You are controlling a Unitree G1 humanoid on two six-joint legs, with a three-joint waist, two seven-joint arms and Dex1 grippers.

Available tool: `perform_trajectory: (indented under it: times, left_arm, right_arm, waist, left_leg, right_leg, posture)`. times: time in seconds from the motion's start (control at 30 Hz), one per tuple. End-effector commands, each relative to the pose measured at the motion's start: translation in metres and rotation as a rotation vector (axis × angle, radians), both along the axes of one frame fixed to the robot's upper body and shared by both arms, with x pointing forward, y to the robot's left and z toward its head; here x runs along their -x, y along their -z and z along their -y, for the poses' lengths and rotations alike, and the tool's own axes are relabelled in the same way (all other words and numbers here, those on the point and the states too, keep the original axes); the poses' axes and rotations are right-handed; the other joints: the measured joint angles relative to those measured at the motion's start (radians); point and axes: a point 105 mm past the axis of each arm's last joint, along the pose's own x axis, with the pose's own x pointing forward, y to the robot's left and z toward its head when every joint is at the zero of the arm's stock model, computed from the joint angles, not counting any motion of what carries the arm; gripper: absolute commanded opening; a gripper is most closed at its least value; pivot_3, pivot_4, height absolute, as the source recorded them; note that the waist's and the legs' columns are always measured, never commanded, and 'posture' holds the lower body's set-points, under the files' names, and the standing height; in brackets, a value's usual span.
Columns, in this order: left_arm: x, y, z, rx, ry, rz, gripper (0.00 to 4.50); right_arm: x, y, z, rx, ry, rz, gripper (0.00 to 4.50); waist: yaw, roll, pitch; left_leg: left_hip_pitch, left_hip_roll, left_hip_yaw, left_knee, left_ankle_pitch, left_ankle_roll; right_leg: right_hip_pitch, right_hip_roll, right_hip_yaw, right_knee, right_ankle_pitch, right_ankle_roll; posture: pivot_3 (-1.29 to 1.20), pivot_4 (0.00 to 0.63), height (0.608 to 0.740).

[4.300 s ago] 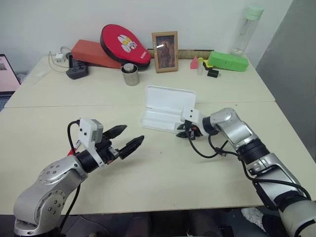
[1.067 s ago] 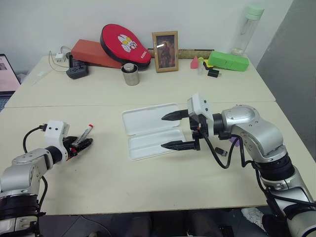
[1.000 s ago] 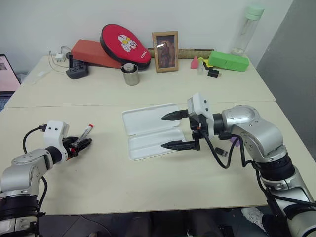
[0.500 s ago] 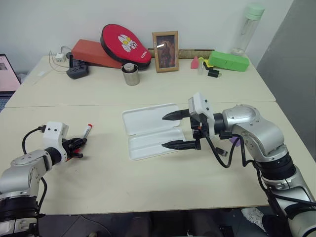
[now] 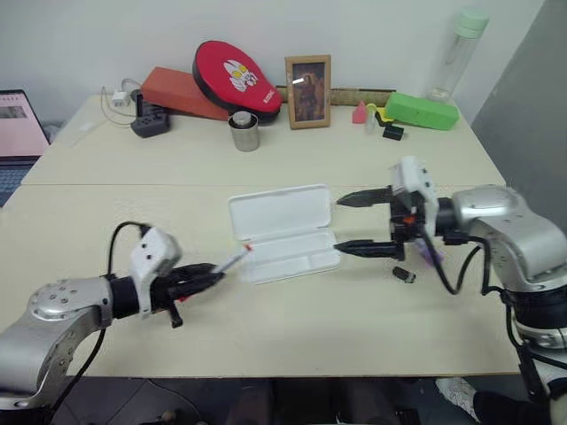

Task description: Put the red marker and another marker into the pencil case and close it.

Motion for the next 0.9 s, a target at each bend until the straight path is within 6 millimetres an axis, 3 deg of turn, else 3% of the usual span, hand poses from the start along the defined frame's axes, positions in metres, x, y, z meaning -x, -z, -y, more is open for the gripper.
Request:
perform_trajectory:
  times: [0.03, 0.17, 0.47, 0.9]
  left_arm:
    - [-0.010, -0.009, 0.025, -0.004, 0.088, 0.023, 0.40]
    - [-0.035, -0.013, 0.042, -0.030, 0.126, 0.053, 0.40]
    - [-0.086, 0.002, 0.067, -0.129, 0.201, 0.045, 0.40]
    - [-0.103, 0.004, 0.073, -0.238, 0.293, 0.102, 0.40]
  right_arm:
    - [0.005, -0.005, 0.014, 0.005, 0.041, 0.027, 4.50]
    - [0.005, -0.006, 0.017, -0.002, 0.082, 0.038, 4.50]
    - [0.012, -0.003, 0.020, -0.007, 0.146, 0.052, 4.50]
    - [0.018, -0.002, 0.025, -0.023, 0.211, 0.059, 4.50]
  waist:
    - [-0.001, 0.000, 0.000]
    - [-0.004, 0.000, 0.000]
    - [-0.017, -0.001, 0.000]
    - [-0.022, -0.001, 0.000]
  left_leg:
    - [0.000, 0.000, 0.001, 0.000, 0.000, 0.000]
    - [-0.001, 0.000, 0.003, 0.001, 0.000, 0.000]
    - [-0.001, 0.000, 0.003, 0.002, 0.000, 0.000]
    - [-0.001, 0.000, 0.003, 0.002, 0.000, 0.000]
  right_leg:
    - [0.000, 0.002, 0.000, 0.000, 0.000, 0.000]
    - [0.000, 0.008, -0.002, 0.001, 0.000, 0.000]
    - [-0.001, 0.009, -0.003, 0.001, 0.000, 0.000]
    - [-0.001, 0.009, -0.003, 0.001, 0.000, 0.000]
  posture:
    - [0.00, 0.150, 0.740]
    - [0.00, 0.150, 0.740]
    - [0.00, 0.150, 0.740]
    - [0.00, 0.150, 0.740]
